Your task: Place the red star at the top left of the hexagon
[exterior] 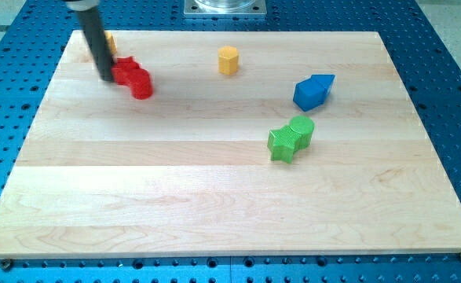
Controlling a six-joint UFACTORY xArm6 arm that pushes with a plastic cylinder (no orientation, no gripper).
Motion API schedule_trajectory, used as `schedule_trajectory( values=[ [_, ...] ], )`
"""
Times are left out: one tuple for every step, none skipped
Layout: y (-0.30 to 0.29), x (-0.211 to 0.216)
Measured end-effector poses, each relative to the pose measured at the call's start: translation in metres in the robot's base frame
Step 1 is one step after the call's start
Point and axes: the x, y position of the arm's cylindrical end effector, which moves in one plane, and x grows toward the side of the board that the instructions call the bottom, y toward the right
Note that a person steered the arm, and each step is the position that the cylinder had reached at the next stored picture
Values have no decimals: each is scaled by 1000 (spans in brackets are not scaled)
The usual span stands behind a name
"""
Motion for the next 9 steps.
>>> schedule_trajectory(
  values=[
    [51,1],
    [-9,3],
    [-25,61],
    [20,72],
    [48,53],
    [75,44],
    [90,38],
    [55,19],
    [50,8]
  ],
)
